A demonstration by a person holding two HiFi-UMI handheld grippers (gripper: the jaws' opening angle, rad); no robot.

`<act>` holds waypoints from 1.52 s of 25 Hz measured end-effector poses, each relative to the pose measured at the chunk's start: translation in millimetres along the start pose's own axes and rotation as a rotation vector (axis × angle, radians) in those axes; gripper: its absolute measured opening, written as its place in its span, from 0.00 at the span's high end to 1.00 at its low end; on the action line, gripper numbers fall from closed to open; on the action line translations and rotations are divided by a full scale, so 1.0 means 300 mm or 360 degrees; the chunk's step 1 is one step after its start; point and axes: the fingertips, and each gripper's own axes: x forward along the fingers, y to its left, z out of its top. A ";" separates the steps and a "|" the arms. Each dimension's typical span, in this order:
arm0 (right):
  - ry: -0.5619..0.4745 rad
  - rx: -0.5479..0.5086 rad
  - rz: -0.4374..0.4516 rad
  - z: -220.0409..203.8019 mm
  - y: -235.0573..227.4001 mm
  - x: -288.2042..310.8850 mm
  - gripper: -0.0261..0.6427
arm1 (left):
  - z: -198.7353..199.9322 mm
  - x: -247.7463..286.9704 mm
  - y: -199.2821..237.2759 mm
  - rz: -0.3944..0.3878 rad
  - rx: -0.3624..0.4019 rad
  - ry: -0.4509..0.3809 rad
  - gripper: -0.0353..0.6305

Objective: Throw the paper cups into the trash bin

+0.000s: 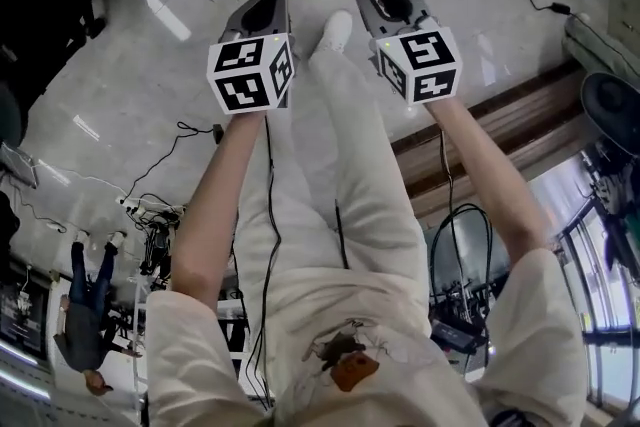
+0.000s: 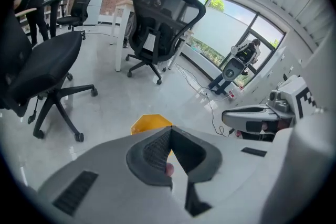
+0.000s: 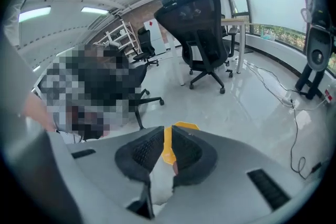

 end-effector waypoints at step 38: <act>-0.0706 0.0119 0.0168 0.751 0.664 -1.302 0.95 | 0.623 -1.500 -0.668 -0.0327 0.0153 -0.0722 0.94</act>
